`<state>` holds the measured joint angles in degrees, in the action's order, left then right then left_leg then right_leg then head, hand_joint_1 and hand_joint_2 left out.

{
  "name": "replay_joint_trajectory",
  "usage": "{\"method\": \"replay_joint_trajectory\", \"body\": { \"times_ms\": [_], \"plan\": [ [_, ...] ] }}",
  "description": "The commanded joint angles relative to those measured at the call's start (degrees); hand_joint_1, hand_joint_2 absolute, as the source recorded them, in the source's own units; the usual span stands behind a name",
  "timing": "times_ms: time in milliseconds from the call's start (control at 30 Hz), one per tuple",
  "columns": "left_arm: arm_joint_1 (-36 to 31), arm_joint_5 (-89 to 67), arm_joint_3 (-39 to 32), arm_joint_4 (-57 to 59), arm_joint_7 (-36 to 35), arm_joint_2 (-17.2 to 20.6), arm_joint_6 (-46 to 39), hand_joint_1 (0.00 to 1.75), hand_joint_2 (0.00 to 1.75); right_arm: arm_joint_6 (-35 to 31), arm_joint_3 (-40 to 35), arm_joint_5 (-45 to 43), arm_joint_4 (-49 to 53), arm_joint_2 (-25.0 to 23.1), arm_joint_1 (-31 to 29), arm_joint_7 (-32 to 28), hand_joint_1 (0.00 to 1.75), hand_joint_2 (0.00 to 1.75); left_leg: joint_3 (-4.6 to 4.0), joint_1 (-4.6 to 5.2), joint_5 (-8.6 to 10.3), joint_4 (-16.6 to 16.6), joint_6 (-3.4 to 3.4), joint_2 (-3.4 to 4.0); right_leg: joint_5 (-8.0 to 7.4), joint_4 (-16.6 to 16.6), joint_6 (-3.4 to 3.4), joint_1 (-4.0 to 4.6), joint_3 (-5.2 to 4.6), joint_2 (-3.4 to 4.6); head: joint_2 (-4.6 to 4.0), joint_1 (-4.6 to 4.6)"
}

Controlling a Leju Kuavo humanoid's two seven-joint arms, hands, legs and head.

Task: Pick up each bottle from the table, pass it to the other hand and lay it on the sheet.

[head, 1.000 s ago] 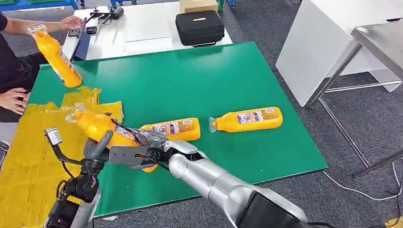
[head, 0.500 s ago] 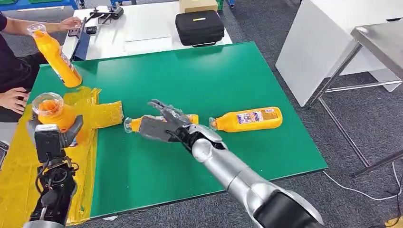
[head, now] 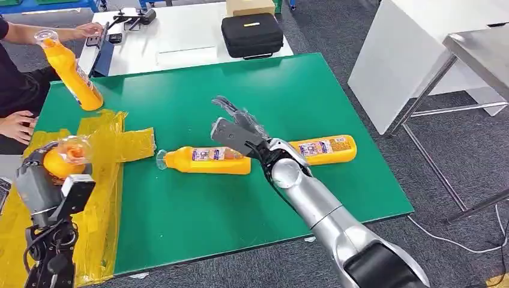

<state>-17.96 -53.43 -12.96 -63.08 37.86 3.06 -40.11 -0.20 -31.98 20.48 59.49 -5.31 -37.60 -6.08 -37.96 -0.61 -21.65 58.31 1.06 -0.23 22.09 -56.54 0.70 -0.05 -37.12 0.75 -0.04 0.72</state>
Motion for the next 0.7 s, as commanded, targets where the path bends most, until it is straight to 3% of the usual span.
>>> {"method": "replay_joint_trajectory", "body": {
  "times_ms": [33,67,133,167,200,333,467,600,633,667,700],
  "plan": [
    [-2.4,-14.0,-5.1,8.5,-4.8,-2.2,0.1,1.75,1.75,1.9,-0.4,-0.6,-2.5,1.0,-3.1,0.2,0.00,0.00,0.36,0.04,-0.12,0.0,-0.03,-0.11,0.19,0.0,0.01,-0.02,0.37,-0.19,0.00,0.04],
    [-2.1,-21.1,-4.1,10.0,-8.3,-1.9,0.1,1.75,1.75,2.9,-1.0,-0.6,-3.4,0.7,-3.6,0.6,0.00,1.75,0.33,0.03,-0.11,0.0,-0.03,-0.07,0.17,0.0,0.01,-0.02,0.33,-0.15,0.00,0.02],
    [-2.1,-27.3,-2.1,13.4,-12.9,-1.2,0.1,1.75,1.75,4.6,-2.9,0.9,-5.5,0.6,-4.8,2.4,0.00,1.75,0.33,0.05,-0.10,-0.1,-0.02,0.00,0.14,0.0,0.02,-0.03,0.29,-0.07,0.00,0.02],
    [-2.0,-30.8,-0.4,15.5,-16.4,-0.7,0.1,1.75,1.75,5.6,-3.9,1.6,-7.1,0.2,-5.5,3.0,0.00,1.75,0.71,0.06,-0.26,-0.1,-0.06,-0.01,0.32,0.0,0.02,-0.04,0.67,-0.15,0.00,0.04],
    [-2.4,-30.2,1.2,17.9,-17.1,0.1,0.1,1.75,1.75,5.9,-4.4,1.9,-8.1,0.0,-5.9,3.1,0.00,1.75,0.24,0.05,-0.05,-0.1,-0.01,0.01,0.08,0.0,0.02,-0.04,0.20,-0.04,0.00,0.04],
    [-3.8,-35.6,8.8,26.7,-24.7,2.8,0.1,1.75,1.75,6.4,-4.6,1.7,-10.4,-0.7,-6.8,2.7,0.00,1.75,0.48,0.06,-0.11,-0.1,-0.03,-0.02,0.16,0.0,0.02,-0.05,0.46,-0.10,0.00,0.02],
    [-7.0,-36.6,13.2,35.9,-27.6,3.9,0.1,1.75,1.75,7.1,-4.4,1.0,-10.5,-0.5,-6.7,2.6,0.00,1.75,0.36,0.05,-0.10,-0.1,-0.03,-0.06,0.16,0.0,0.01,-0.04,0.35,-0.14,0.00,0.04],
    [-7.0,-36.6,13.2,35.9,-27.6,3.9,0.1,1.75,1.75,7.1,-4.4,1.0,-10.5,-0.5,-6.7,2.6,0.00,1.75,0.20,0.04,-0.05,0.0,-0.02,-0.03,0.07,0.0,0.01,-0.03,0.24,-0.07,0.00,0.02],
    [-8.0,-36.6,13.6,38.0,-27.8,4.0,0.1,1.15,1.75,7.1,-4.5,1.0,-10.4,-0.5,-6.7,2.6,0.00,1.75,0.42,0.06,-0.13,0.0,-0.04,0.05,0.13,0.0,0.00,-0.04,0.42,-0.02,0.00,0.04],
    [-9.0,-36.0,14.0,40.6,-26.6,4.0,1.2,0.00,1.75,7.0,-4.5,1.0,-10.4,-0.3,-6.7,2.6,0.00,1.75,0.34,0.06,-0.06,-0.1,-0.03,-0.03,0.08,0.0,0.00,-0.05,0.38,-0.07,0.00,0.02],
    [-10.2,-36.1,14.7,42.8,-26.9,4.3,2.1,0.00,1.75,7.0,-4.4,1.0,-10.4,-0.1,-6.6,2.6,0.00,1.75,0.46,0.08,-0.08,-0.1,-0.05,-0.05,0.13,0.0,0.00,-0.07,0.49,-0.11,0.00,0.04]
  ]
}}
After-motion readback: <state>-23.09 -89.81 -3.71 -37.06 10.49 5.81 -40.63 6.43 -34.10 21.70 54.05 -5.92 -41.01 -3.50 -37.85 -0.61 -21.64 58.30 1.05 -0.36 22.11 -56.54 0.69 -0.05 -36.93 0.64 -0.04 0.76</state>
